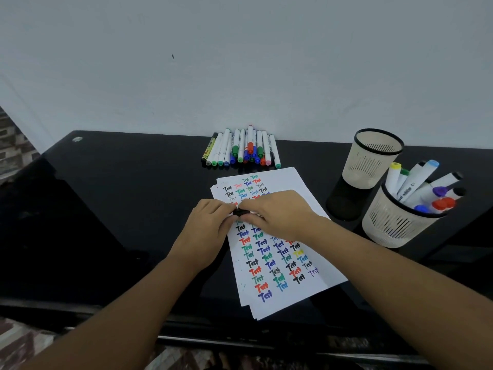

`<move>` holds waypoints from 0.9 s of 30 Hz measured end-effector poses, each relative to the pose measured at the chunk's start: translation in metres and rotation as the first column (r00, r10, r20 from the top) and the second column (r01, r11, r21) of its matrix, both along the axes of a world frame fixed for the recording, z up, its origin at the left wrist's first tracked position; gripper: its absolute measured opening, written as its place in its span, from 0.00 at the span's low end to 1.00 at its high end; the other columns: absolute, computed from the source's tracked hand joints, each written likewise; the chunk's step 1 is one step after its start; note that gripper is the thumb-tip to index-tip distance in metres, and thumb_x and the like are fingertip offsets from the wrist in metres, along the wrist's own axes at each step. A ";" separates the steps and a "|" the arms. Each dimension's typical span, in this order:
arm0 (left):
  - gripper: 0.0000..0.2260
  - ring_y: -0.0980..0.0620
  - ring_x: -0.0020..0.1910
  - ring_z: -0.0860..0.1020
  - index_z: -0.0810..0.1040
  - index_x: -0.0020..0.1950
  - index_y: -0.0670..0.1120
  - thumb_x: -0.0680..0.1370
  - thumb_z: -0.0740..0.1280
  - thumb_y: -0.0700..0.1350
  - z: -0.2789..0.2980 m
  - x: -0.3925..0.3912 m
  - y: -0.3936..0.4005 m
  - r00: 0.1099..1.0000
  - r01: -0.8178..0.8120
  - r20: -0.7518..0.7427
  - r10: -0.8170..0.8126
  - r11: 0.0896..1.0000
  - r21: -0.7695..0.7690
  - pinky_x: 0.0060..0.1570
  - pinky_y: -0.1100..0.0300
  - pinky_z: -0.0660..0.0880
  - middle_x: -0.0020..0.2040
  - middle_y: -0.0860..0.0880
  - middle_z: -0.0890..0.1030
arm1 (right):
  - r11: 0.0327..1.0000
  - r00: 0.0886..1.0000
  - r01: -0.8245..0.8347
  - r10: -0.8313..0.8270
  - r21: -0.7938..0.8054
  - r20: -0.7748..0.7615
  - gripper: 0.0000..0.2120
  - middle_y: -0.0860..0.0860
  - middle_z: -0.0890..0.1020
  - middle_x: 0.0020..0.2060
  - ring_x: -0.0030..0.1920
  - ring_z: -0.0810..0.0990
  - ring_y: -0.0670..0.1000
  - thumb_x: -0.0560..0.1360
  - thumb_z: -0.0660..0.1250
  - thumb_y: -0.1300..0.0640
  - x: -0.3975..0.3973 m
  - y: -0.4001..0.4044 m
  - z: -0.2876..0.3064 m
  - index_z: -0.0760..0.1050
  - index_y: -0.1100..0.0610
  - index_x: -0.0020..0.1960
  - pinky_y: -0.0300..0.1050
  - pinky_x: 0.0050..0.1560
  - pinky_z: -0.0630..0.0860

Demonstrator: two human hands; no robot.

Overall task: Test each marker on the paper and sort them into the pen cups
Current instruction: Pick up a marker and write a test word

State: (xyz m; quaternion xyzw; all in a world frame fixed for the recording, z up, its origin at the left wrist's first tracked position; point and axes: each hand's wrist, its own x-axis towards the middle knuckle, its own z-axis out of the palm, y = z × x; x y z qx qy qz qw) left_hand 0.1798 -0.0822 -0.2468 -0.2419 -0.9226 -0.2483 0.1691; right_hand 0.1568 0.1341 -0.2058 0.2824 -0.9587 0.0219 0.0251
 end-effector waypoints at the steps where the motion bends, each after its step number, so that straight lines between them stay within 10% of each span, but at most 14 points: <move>1: 0.12 0.51 0.58 0.73 0.80 0.65 0.44 0.82 0.67 0.46 0.001 0.000 0.001 1.000 -0.004 -0.007 0.004 1.000 0.001 0.57 0.53 0.74 0.56 0.50 0.81 | 1.000 1.000 -0.006 0.007 -0.028 0.030 0.17 0.45 0.81 0.45 0.43 0.79 0.48 0.85 0.52 0.37 0.000 0.000 0.001 0.72 0.42 0.66 0.50 0.43 0.78; 10: 0.14 0.52 0.58 0.73 0.80 0.67 0.46 0.83 0.66 0.47 0.002 0.002 0.000 1.000 0.025 -0.002 -0.025 0.999 -0.030 0.58 0.55 0.70 0.57 0.52 0.82 | 0.998 0.999 -0.038 0.038 0.048 0.008 0.15 0.45 0.78 0.38 0.37 0.77 0.46 0.86 0.50 0.39 0.005 0.009 0.008 0.72 0.43 0.57 0.52 0.41 0.79; 16: 0.13 0.52 0.58 0.72 0.79 0.66 0.47 0.83 0.65 0.47 0.003 0.001 0.001 1.000 0.014 0.026 -0.014 1.000 -0.013 0.59 0.56 0.71 0.56 0.53 0.81 | 0.999 0.999 -0.030 0.031 0.045 -0.015 0.18 0.44 0.81 0.45 0.43 0.80 0.48 0.85 0.51 0.36 0.003 0.012 0.006 0.72 0.42 0.66 0.48 0.42 0.78; 20: 0.12 0.54 0.60 0.71 0.78 0.65 0.47 0.84 0.64 0.48 0.003 -0.001 0.001 0.995 -0.061 0.077 0.060 0.998 0.006 0.60 0.58 0.70 0.58 0.53 0.79 | 0.989 0.995 0.078 -0.071 -0.123 0.063 0.22 0.48 0.79 0.48 0.40 0.79 0.49 0.86 0.54 0.45 0.002 0.020 0.008 0.55 0.44 0.79 0.52 0.41 0.79; 24: 0.12 0.56 0.59 0.68 0.77 0.65 0.50 0.83 0.65 0.50 0.005 -0.004 0.001 0.976 -0.133 0.180 0.126 0.991 0.029 0.58 0.58 0.70 0.60 0.55 0.73 | 0.862 0.956 0.272 -0.193 -0.427 0.220 0.18 0.50 0.82 0.50 0.41 0.82 0.49 0.87 0.54 0.56 -0.003 0.033 0.013 0.63 0.39 0.73 0.55 0.44 0.82; 27: 0.23 0.53 0.66 0.65 0.66 0.77 0.55 0.83 0.63 0.56 0.010 -0.010 0.003 0.955 -0.140 0.254 0.152 0.988 -0.064 0.66 0.54 0.69 0.67 0.53 0.70 | 0.583 0.890 0.443 -0.196 -0.681 0.411 0.16 0.43 0.83 0.54 0.53 0.83 0.44 0.86 0.55 0.58 -0.008 0.039 0.009 0.78 0.42 0.62 0.48 0.55 0.80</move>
